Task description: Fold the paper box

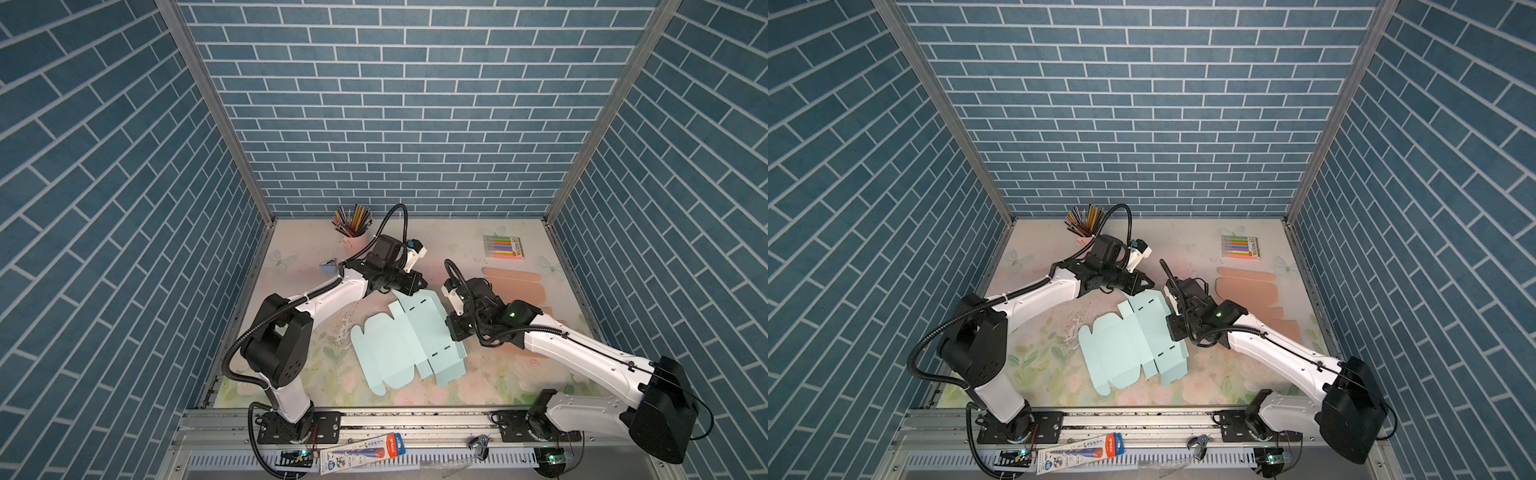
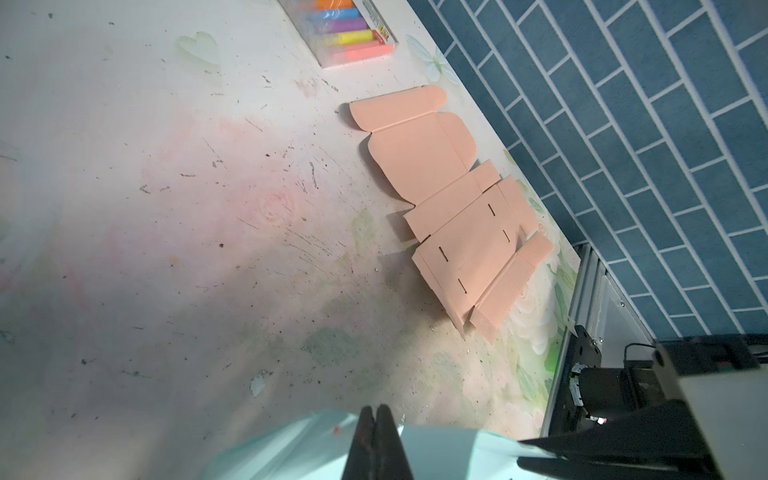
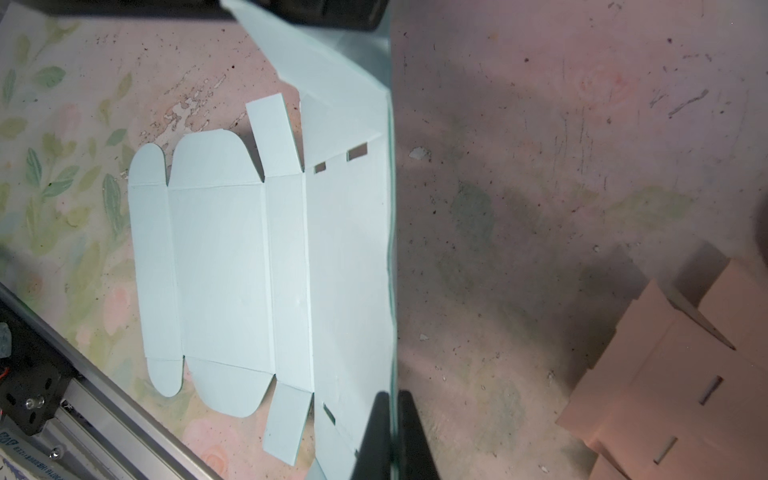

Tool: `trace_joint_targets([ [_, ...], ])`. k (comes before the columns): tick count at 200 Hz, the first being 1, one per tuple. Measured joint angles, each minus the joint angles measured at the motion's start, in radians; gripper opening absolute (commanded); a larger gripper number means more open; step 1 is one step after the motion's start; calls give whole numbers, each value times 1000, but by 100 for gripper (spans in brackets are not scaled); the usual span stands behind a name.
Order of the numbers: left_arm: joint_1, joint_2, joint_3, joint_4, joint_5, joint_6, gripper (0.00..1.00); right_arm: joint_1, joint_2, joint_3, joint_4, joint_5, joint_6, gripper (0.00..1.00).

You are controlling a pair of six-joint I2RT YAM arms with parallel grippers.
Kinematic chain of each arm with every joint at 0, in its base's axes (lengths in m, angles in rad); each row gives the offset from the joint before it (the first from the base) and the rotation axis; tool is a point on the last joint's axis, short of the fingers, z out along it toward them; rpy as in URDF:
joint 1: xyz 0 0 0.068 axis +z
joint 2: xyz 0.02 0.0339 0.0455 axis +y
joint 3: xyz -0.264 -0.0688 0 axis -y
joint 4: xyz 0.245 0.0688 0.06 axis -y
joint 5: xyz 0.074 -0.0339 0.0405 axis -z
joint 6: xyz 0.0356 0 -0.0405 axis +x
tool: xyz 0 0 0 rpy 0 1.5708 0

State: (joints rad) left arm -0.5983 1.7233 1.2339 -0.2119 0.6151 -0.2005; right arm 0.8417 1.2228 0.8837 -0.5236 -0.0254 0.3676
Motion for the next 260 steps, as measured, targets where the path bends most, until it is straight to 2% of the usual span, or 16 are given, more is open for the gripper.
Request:
trace_joint_targets([
  [98, -48, -91, -111, 25, -9, -24, 0, 17, 8, 11, -18, 35, -7, 0],
  [200, -109, -97, -151, 69, -37, -61, 0, 53, 33, 31, -67, 112, -6, 0],
  [223, -78, -121, -210, 111, -28, -84, 0, 66, 33, 31, -69, 123, -7, 0],
  [260, 31, -173, -330, 173, -8, -126, 0, 82, 34, 31, -69, 142, -10, 0],
])
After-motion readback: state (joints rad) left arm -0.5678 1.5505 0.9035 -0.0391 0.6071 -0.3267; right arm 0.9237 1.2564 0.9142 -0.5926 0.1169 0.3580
